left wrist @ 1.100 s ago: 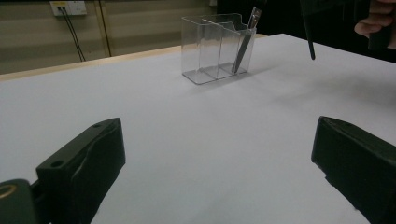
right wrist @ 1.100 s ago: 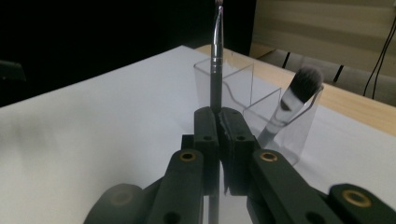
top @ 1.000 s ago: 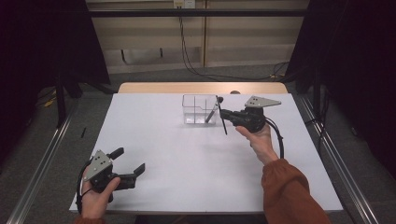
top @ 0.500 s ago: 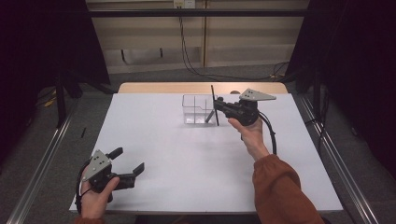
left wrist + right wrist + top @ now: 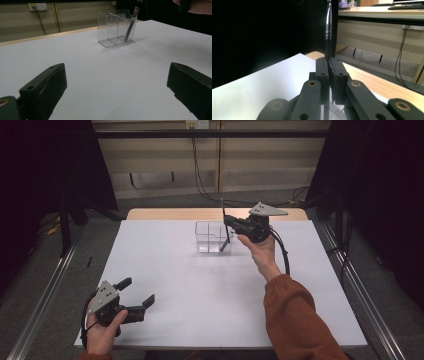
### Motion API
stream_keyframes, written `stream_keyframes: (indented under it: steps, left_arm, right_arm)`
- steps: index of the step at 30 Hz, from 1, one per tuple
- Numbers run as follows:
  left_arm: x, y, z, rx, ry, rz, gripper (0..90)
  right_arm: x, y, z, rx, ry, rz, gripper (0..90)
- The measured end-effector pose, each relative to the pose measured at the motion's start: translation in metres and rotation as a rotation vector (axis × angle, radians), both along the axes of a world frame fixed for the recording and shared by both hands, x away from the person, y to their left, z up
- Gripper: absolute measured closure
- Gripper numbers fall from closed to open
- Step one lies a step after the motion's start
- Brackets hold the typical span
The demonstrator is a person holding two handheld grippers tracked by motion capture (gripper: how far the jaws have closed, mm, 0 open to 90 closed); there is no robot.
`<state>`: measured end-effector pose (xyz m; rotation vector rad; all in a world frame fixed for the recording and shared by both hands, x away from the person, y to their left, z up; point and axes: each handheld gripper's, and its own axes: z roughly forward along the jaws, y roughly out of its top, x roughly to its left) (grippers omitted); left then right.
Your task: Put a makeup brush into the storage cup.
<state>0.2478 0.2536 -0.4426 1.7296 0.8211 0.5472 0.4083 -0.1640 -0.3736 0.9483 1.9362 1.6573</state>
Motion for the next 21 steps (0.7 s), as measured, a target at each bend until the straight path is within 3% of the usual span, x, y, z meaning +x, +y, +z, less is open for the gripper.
stream_keyframes:
  steps: [11,21]
  left_arm:
    - [0.0,0.0,0.0,-0.005,0.0,-0.002,2.6]
    - [0.0,0.001,0.0,-0.006,0.002,0.002,2.6]
  right_arm:
    - [0.017,0.009,0.004,-0.014,-0.001,-0.043,85.8]
    - [0.028,0.022,-0.008,-0.045,0.019,-0.044,85.8]
